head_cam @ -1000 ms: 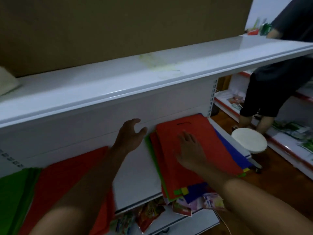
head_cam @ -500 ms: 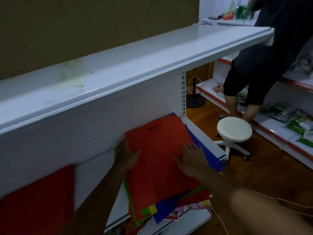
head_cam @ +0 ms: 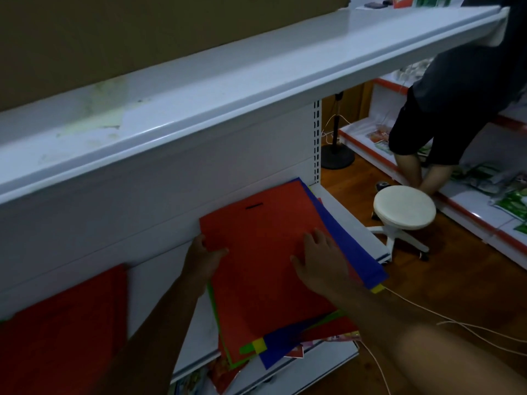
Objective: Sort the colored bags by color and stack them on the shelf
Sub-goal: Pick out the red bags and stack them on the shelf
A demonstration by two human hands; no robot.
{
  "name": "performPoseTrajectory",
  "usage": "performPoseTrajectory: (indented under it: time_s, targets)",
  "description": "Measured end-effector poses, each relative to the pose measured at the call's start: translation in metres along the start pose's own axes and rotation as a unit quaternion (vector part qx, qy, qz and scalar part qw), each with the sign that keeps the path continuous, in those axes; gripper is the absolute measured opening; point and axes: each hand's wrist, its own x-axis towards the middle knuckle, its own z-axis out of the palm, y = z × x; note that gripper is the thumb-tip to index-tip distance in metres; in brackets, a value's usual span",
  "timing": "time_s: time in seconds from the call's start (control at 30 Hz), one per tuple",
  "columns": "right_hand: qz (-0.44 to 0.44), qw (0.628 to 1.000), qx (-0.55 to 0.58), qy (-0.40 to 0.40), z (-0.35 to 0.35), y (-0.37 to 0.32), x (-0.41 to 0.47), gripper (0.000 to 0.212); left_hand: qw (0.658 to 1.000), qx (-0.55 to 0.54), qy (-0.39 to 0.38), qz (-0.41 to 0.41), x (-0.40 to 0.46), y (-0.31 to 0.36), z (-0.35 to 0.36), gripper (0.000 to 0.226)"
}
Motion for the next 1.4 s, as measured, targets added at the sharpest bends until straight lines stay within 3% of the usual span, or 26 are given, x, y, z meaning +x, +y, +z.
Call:
performPoseTrajectory:
  time_s: [0.07, 0.17, 0.3, 0.53, 0.73, 0.87, 1.0, 1.1, 1.17, 1.3, 1.4]
  targets:
    - [-0.011, 1.0, 0.023, 0.008, -0.002, -0.003, 0.0, 0.064, 0.999, -0.014, 0.034, 0.011, -0.01, 0.007, 0.0, 0.063]
    - [-0.021, 0.998, 0.055, 0.009, -0.003, -0.004, 0.0, 0.063, 0.995, -0.073, 0.064, -0.007, -0.013, 0.006, -0.007, 0.072]
    - [-0.029, 0.998, 0.06, -0.002, -0.003, -0.004, 0.002, 0.065, 0.988, -0.142, -0.003, -0.054, -0.012, 0.008, -0.018, 0.037]
    - [-0.025, 0.997, 0.067, 0.039, -0.001, -0.005, -0.002, 0.068, 0.973, -0.21, -0.092, -0.032, -0.025, 0.025, -0.039, 0.016]
    - [-0.056, 0.98, 0.188, 0.032, 0.005, -0.053, -0.009, 0.063, 0.963, -0.263, -0.06, -0.01, -0.036, 0.025, -0.096, 0.012]
    - [-0.121, 0.966, 0.22, 0.062, 0.012, -0.1, -0.016, 0.059, 0.964, -0.267, 0.015, 0.004, -0.055, 0.021, -0.147, 0.012]
    - [-0.197, 0.959, 0.197, 0.059, 0.028, -0.152, -0.027, 0.06, 0.967, -0.214, 0.123, 0.062, -0.07, 0.0, -0.207, 0.022]
    - [-0.245, 0.951, 0.183, 0.044, 0.044, -0.197, -0.042, 0.05, 0.965, -0.097, 0.215, 0.112, -0.078, -0.025, -0.256, 0.066]
    - [-0.265, 0.947, 0.181, 0.017, 0.057, -0.227, -0.054, 0.048, 0.958, -0.034, 0.256, 0.129, -0.085, -0.042, -0.285, 0.079]
    - [-0.289, 0.937, 0.195, -0.041, 0.083, -0.278, -0.077, 0.048, 0.926, 0.096, 0.339, 0.137, -0.086, -0.075, -0.338, 0.043]
    - [-0.29, 0.933, 0.202, -0.07, 0.101, -0.305, -0.088, 0.048, 0.927, 0.125, 0.338, 0.105, -0.081, -0.097, -0.369, 0.028]
